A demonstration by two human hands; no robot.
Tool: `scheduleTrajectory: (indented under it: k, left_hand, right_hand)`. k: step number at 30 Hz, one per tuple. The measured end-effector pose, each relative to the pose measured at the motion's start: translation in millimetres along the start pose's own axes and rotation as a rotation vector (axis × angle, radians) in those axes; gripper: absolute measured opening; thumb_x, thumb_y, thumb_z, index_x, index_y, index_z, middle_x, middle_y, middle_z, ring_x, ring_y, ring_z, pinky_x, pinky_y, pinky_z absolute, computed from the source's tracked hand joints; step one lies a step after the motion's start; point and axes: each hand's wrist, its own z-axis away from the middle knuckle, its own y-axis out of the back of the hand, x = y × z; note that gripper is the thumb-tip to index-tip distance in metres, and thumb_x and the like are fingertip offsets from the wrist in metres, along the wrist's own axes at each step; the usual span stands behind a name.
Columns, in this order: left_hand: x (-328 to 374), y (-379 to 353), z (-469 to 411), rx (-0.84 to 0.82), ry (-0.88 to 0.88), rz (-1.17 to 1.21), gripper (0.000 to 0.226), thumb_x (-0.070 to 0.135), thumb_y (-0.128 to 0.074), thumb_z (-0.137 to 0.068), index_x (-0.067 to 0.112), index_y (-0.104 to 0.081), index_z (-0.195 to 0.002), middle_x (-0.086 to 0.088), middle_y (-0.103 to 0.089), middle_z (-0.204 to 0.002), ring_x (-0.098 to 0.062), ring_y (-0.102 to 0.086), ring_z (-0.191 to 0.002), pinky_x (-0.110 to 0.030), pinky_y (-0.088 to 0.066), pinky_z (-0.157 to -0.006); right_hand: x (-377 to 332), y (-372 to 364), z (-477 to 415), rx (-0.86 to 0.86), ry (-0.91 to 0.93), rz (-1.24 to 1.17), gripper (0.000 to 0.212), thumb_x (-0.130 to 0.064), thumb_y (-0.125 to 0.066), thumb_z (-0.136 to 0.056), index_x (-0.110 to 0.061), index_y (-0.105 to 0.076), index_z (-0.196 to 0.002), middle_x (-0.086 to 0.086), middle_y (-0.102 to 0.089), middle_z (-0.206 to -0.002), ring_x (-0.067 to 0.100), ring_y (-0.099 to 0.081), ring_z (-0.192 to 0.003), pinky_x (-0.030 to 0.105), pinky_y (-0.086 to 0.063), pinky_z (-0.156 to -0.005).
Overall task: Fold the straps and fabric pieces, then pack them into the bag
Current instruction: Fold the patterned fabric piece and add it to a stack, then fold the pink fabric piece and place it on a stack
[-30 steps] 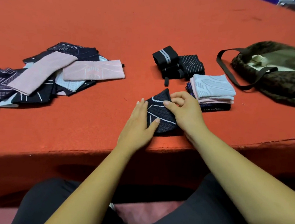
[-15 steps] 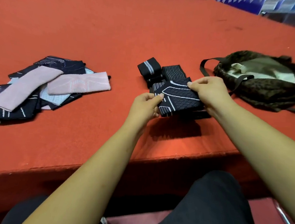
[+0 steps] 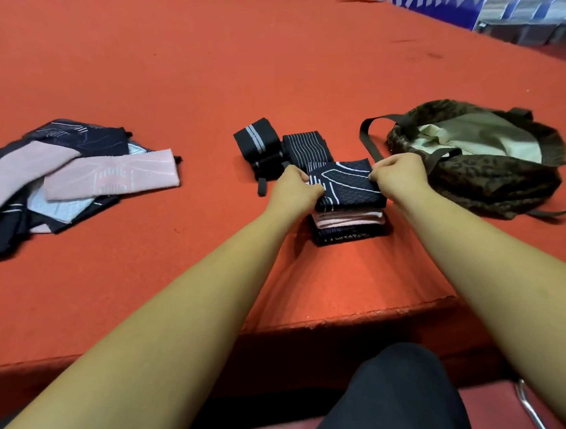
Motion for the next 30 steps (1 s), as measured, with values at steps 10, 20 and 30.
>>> scheduleTrajectory:
  k: [10, 20, 30]
  left_hand:
    - [-15, 20, 14, -0.071, -0.051, -0.08, 0.017, 0.02, -0.064, -0.089, 0.015, -0.05, -0.082, -0.004, -0.063, -0.072, -0.021, -0.062, -0.061, -0.033, -0.058, -0.057]
    - [-80, 218, 41, 0.186, 0.119, -0.072, 0.009, 0.009, -0.056, -0.089, 0.013, -0.06, -0.083, -0.006, -0.065, -0.086, -0.015, -0.06, -0.062, -0.026, -0.049, -0.061]
    - [-180, 350, 80, 0.446, 0.01, -0.677, 0.027, 0.014, -0.063, -0.079, 0.011, -0.064, -0.106, -0.014, -0.056, -0.111, -0.031, -0.053, -0.108, -0.039, -0.043, -0.096]
  right_hand:
    - [-15, 10, 19, 0.015, 0.191, 0.187, 0.021, -0.004, -0.054, -0.079, -0.007, -0.075, -0.079, 0.009, -0.073, -0.089, 0.025, -0.065, -0.093, 0.028, -0.047, -0.078]
    - [-113, -91, 117, -0.363, 0.326, 0.061, 0.011, -0.008, -0.052, -0.065, -0.011, -0.054, -0.054, 0.01, -0.048, -0.056, 0.027, -0.05, -0.056, 0.036, -0.05, -0.058]
    - [-162, -236, 173, -0.515, 0.571, 0.326, 0.013, -0.012, -0.068, -0.074, -0.007, -0.056, -0.075, 0.012, -0.054, -0.073, 0.029, -0.056, -0.073, 0.029, -0.037, -0.061]
